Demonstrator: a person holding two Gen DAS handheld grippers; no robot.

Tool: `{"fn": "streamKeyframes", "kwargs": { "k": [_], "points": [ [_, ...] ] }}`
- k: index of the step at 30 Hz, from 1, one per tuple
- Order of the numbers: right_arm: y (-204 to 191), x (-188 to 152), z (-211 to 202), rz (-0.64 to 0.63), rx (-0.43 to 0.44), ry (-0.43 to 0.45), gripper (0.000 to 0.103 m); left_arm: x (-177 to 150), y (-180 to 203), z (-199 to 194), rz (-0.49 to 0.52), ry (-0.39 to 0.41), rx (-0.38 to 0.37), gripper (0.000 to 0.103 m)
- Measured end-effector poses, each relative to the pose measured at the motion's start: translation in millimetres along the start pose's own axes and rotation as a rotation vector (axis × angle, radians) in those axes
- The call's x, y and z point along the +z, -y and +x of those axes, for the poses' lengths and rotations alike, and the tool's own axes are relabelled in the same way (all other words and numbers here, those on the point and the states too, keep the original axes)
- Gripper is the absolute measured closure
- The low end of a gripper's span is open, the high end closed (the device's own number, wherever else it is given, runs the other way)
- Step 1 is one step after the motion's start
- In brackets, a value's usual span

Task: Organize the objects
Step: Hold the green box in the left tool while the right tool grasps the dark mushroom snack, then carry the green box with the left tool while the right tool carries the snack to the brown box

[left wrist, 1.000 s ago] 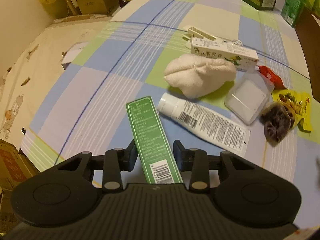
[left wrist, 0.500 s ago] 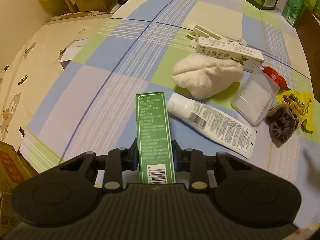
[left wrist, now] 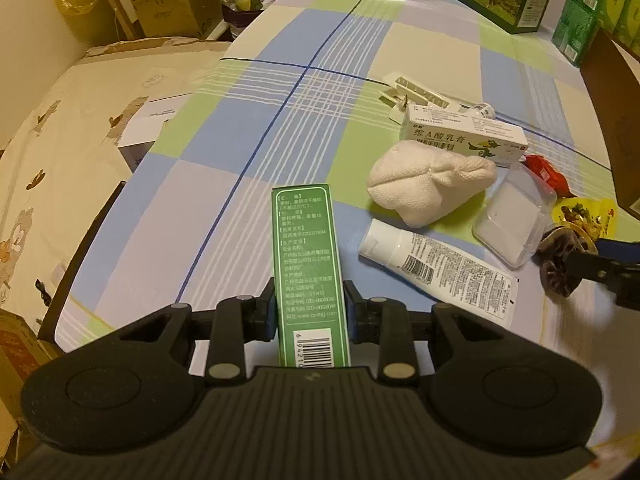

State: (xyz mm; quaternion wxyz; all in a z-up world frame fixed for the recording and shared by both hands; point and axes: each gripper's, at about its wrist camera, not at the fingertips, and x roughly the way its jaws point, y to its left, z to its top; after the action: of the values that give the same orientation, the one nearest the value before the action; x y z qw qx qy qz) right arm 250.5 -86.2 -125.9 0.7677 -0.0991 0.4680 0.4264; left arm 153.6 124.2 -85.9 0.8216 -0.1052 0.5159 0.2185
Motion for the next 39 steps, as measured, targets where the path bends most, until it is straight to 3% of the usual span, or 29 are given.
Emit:
{"fn": "streamKeyframes", "kwargs": {
  "k": [5, 8, 19, 39],
  "points": [
    [-3, -3, 6, 0.017, -0.025, -0.016, 0.074, 2, -1, 0, 0.018, 0.001, -0.026, 0.076],
    [-7, -5, -3, 0.001, -0.027, 0.005, 0.082, 5, 0, -2, 0.032, 0.010, -0.038, 0.076],
    [-5, -3, -60, 0.068, -0.014, 0.095, 0.085, 21, 27, -24, 0.132, 0.050, -0.112, 0.076],
    [46, -25, -150, 0.238, -0.138, 0.207, 0.085, 43, 160, -55, 0.418, 0.135, -0.327, 0.076]
  ]
}}
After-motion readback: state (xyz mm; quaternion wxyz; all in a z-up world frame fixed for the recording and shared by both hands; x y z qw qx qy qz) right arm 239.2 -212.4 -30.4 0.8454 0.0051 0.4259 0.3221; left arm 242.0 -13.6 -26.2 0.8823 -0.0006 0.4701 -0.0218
